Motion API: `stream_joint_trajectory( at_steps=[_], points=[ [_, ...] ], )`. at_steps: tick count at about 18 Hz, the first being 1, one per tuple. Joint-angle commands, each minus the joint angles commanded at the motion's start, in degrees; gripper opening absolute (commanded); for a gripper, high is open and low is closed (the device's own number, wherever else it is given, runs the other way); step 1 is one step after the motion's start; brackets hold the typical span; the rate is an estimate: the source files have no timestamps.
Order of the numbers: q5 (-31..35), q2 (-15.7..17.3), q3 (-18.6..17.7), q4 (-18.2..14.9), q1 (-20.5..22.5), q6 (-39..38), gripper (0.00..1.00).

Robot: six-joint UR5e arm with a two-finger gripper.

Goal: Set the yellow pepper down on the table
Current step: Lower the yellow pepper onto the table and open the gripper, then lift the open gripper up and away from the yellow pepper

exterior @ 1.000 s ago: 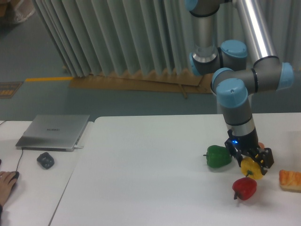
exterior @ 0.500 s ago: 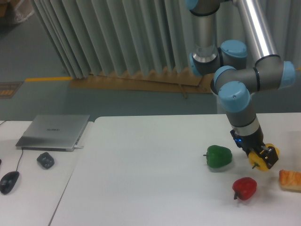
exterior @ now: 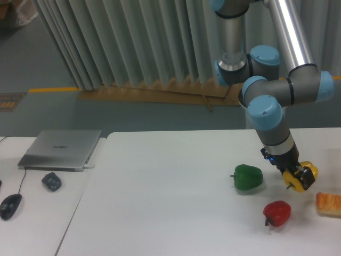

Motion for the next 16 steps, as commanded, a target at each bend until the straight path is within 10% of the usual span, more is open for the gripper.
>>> stream_joint_trajectory(
  at_steps=[7, 16],
  points=[
    [0.0, 0.1, 0.0, 0.0, 0.0, 2.3, 1.00],
    [0.0, 0.4, 0.0, -0.1, -0.1, 2.7, 1.00]
  ],
)
